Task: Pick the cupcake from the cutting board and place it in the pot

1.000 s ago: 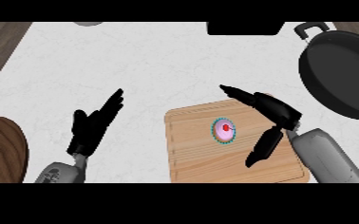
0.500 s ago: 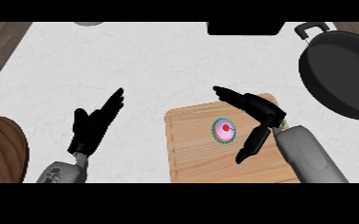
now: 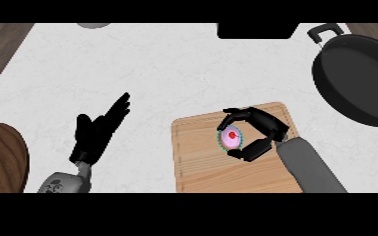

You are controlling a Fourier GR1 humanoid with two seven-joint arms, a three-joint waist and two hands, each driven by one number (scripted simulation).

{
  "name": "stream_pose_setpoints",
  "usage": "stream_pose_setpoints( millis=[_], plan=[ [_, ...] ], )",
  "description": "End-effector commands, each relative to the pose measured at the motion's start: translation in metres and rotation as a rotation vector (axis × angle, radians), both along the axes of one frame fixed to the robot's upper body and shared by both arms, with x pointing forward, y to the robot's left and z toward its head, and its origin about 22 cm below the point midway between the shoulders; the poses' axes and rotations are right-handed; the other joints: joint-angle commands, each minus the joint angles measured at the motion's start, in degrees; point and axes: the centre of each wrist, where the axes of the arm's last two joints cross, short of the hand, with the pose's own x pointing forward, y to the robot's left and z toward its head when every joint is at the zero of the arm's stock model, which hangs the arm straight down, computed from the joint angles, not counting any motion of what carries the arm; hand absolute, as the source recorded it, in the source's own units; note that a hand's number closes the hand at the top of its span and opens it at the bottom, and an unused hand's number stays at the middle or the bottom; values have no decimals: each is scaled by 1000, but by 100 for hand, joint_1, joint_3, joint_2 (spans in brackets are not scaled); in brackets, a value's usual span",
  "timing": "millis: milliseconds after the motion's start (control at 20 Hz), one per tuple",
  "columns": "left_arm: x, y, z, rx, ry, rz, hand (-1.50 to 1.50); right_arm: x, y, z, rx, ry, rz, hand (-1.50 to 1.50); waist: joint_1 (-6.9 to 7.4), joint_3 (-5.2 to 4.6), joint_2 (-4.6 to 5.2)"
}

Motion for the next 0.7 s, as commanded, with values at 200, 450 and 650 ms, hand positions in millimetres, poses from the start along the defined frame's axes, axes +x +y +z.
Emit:
stream_pose_setpoints(
  millis=[200,450,650],
  plan=[
    [5,15,-7,19,-5,-2,0,-25,12,-49,123,95,-1,150,30,48,94],
    [-11,20,-18,15,20,70,0,-56,-144,-37,84,-18,-535,150,-444,47,61],
    [-19,33,-21,19,21,152,0,-103,-238,-22,109,-141,-993,150,-1033,64,49]
  ],
)
